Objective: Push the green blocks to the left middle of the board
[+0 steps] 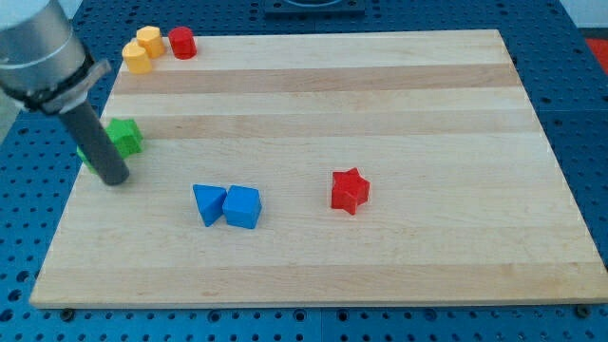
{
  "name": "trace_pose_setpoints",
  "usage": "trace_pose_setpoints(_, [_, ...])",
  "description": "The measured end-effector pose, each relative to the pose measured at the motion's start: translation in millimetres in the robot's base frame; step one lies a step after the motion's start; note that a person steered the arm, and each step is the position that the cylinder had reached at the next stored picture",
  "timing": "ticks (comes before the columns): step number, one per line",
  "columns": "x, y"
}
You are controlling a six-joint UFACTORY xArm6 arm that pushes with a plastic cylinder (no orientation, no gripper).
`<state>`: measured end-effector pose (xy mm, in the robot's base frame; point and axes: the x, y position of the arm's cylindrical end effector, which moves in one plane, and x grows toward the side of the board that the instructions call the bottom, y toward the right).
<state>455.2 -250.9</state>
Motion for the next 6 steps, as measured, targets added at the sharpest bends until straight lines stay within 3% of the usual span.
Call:
trace_pose_setpoints(1, [-50,0])
trace_pose_setpoints(2, [-73,2])
trace_pose_setpoints(4, [-3,51])
trace_pose_setpoints(5, [14,10])
trace_pose_setpoints(6, [4,-33])
